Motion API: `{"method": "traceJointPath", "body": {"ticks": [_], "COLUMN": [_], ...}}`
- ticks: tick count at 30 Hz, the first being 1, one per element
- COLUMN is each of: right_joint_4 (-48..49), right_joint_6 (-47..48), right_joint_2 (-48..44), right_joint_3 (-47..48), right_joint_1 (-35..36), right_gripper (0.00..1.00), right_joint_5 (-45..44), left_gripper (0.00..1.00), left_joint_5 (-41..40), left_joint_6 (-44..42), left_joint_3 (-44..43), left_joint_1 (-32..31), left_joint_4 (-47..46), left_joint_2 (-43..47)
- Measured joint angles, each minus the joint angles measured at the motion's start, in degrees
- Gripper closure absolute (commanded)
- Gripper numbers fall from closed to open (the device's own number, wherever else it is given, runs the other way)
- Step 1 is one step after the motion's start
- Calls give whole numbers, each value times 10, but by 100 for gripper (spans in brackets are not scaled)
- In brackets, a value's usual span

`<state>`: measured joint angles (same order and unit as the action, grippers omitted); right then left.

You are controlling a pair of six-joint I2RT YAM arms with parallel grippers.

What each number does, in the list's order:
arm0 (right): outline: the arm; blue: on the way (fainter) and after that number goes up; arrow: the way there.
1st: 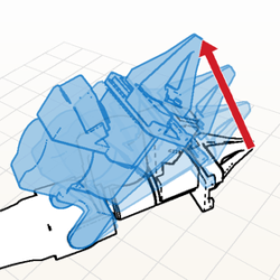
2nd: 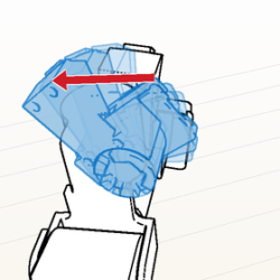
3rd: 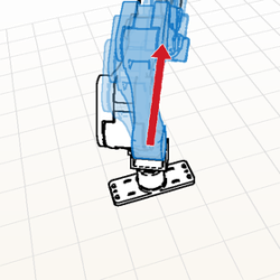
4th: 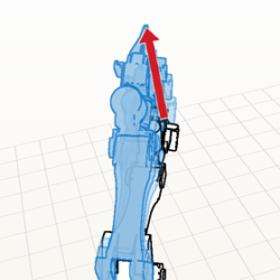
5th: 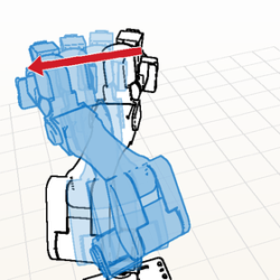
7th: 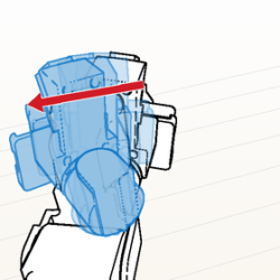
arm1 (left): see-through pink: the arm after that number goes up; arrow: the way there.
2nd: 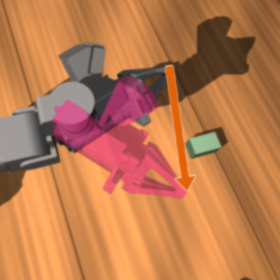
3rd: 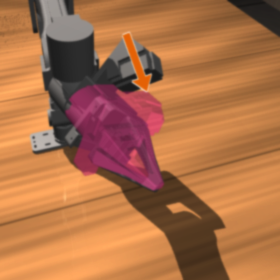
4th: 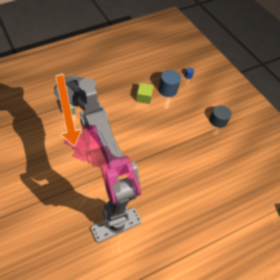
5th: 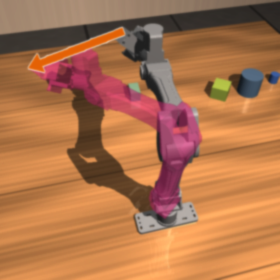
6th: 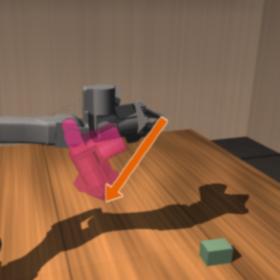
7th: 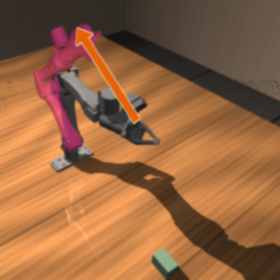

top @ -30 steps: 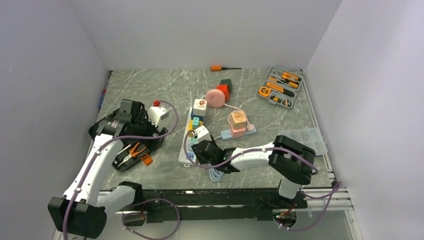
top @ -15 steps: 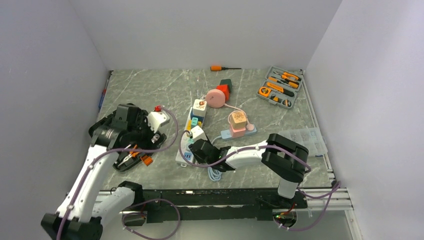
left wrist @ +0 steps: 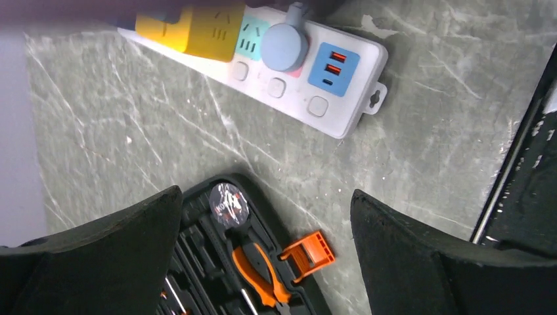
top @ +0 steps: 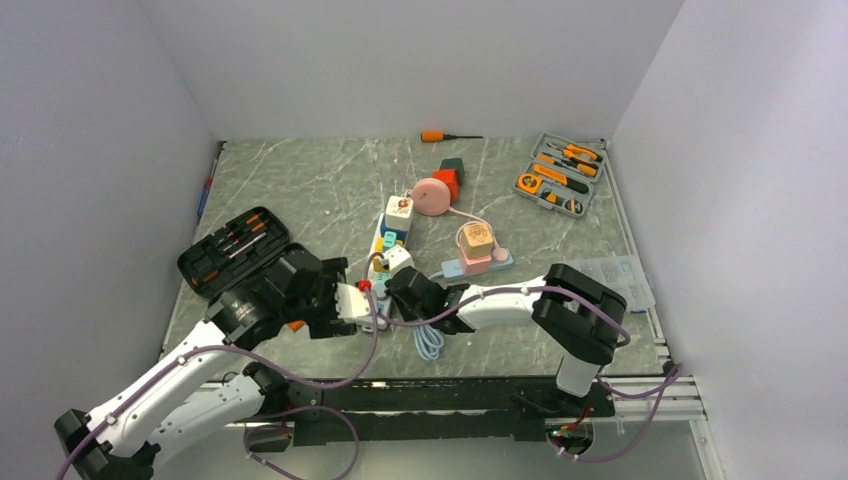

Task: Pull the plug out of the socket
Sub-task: Remove the plug from the socket.

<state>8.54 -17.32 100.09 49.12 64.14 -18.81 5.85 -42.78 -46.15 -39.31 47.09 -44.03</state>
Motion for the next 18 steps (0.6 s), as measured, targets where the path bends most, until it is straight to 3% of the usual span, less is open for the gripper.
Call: {"method": "traceJointPath", "body": {"ticks": [10, 18], "right_joint_4": [-21, -27], "right_joint_6": [-33, -39], "right_joint_2": [-58, -64], "right_joint_3": [2, 14], "right_joint_1": [-52, -60], "right_gripper": [100, 100], "right_joint_5": [120, 161], "left_gripper": [1, 1], "left_joint_5": [-76, -113], "left_joint_6": [-61, -78], "left_joint_3": [148, 208], "left_joint_1": [-158, -210], "left_joint_4": [-112, -153], "left_joint_2": [111, 141]}}
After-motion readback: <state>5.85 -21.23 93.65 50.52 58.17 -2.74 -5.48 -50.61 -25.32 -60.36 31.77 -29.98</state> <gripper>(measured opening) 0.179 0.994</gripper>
